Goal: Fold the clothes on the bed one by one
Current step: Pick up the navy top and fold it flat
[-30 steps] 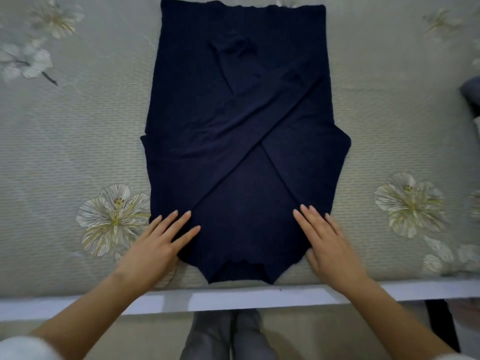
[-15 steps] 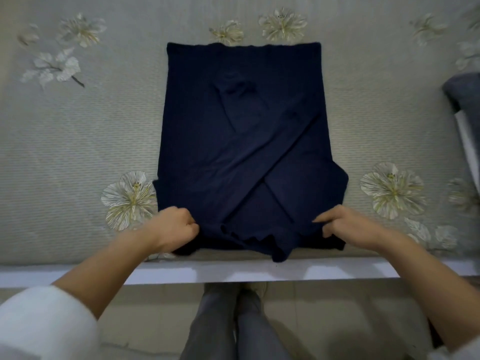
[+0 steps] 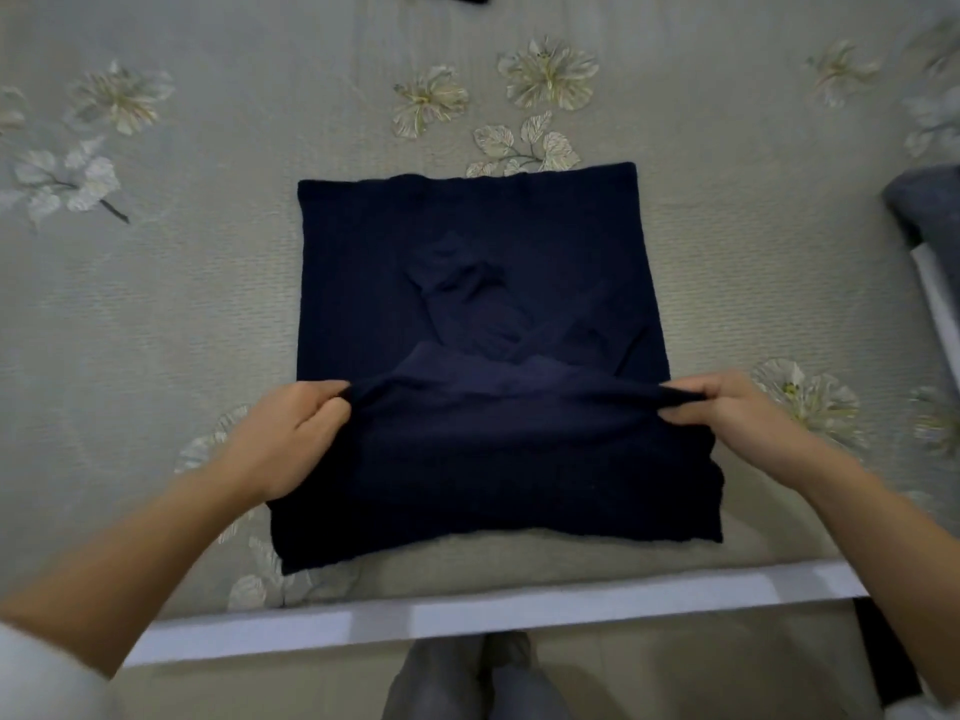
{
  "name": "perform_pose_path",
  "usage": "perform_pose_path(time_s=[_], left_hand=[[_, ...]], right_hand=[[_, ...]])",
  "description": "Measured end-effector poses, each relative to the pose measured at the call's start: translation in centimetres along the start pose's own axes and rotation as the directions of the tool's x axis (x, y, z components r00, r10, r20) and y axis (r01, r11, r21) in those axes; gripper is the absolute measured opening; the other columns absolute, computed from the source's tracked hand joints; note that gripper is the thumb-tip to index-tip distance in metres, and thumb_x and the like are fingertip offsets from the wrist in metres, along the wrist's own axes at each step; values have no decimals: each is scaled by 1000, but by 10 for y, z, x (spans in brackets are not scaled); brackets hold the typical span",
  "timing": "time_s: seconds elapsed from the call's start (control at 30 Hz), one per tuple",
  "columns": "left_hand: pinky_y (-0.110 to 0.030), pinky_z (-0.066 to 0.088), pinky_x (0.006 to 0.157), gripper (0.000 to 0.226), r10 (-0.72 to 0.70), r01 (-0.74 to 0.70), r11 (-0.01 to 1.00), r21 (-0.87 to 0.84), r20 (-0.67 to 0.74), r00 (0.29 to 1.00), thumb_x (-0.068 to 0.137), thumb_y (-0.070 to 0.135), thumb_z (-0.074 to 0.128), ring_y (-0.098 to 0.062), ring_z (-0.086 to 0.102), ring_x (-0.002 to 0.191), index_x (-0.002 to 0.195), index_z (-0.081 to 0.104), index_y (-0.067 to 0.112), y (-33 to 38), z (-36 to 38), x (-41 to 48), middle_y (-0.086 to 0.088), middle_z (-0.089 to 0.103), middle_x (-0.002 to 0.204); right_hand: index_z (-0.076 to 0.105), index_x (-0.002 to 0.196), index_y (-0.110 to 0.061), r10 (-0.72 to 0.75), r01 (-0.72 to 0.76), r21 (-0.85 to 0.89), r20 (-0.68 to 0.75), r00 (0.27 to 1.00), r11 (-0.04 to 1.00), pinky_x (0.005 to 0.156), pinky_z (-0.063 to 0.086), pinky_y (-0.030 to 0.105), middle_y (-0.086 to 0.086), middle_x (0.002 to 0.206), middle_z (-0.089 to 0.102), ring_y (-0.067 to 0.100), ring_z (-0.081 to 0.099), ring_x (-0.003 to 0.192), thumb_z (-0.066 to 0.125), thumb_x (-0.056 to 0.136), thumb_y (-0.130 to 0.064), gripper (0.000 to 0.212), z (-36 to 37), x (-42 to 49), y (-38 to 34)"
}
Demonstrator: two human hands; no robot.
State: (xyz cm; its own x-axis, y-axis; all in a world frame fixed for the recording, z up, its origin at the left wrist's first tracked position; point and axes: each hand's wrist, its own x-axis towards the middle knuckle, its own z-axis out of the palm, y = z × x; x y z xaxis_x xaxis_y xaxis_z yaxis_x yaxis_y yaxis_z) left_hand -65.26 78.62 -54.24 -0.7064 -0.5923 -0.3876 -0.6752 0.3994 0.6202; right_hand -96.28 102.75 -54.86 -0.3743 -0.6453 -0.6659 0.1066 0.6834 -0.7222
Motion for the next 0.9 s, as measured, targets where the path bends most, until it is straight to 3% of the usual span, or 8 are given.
perform_pose_path(time_s=[0.17,0.3,0.43,0.53,0.6,0.73,0.83,0.9], left_hand=[[-42,43,60,30,107,-88,988,129,-149,983,91,21,46,-24,56,60,69,53,1,-3,-29,72,-9,61,62],[-35,36,53,29,164,-140,980,139,-187,969,90,20,45,-19,49,53,62,43,12,-5,-50,136,-1,49,53],[-33,35,53,28,197,-146,962,229,-218,956,84,33,41,-17,51,56,65,49,14,-8,-70,198,0,53,55],[-36,41,64,27,151,-82,969,234,-293,944,85,35,44,-24,55,68,84,62,15,-14,-70,239,1,62,71],[-38,43,82,29,83,-25,984,174,-331,940,92,28,50,-29,58,93,116,60,16,-23,-56,250,-4,64,96],[-51,18,112,60,33,84,958,274,-399,916,95,36,48,-36,22,139,148,26,16,-40,-8,215,-19,23,152],[-49,7,115,60,207,-81,895,439,-246,947,97,44,32,-27,6,147,152,19,25,-42,32,169,-9,7,160],[-44,2,116,60,201,-127,865,486,-102,974,97,49,20,-21,-2,148,153,13,28,-48,56,147,-5,-1,162]], right_hand=[[74,95,-6,-31,20,-98,-105,994,995,66,53,18,6,86,74,13,68,76,52,89,7,26,-7,61,-45],[72,98,-16,-110,84,-119,-233,966,989,72,52,29,5,91,72,14,66,78,54,93,0,24,-18,111,-76],[69,101,-11,-184,146,-130,-367,912,981,59,51,11,0,89,69,1,63,68,60,91,-3,16,-26,163,-95],[65,110,-12,-168,112,-140,-498,851,984,89,54,31,11,110,66,18,64,94,63,91,-13,20,-23,200,-95],[53,132,-12,-177,54,-228,-565,806,972,101,45,42,12,126,58,23,58,112,61,92,-25,43,-15,214,-87],[28,149,-19,-378,-28,-601,-538,753,799,116,19,47,6,155,28,21,26,142,51,94,-40,63,25,197,-54],[26,150,-25,-498,24,-785,-369,785,619,115,10,45,1,159,17,18,11,147,39,94,-46,62,60,162,-20],[27,150,-25,-497,48,-877,-226,838,479,116,12,46,3,159,17,22,14,147,31,95,-47,60,70,146,2]])
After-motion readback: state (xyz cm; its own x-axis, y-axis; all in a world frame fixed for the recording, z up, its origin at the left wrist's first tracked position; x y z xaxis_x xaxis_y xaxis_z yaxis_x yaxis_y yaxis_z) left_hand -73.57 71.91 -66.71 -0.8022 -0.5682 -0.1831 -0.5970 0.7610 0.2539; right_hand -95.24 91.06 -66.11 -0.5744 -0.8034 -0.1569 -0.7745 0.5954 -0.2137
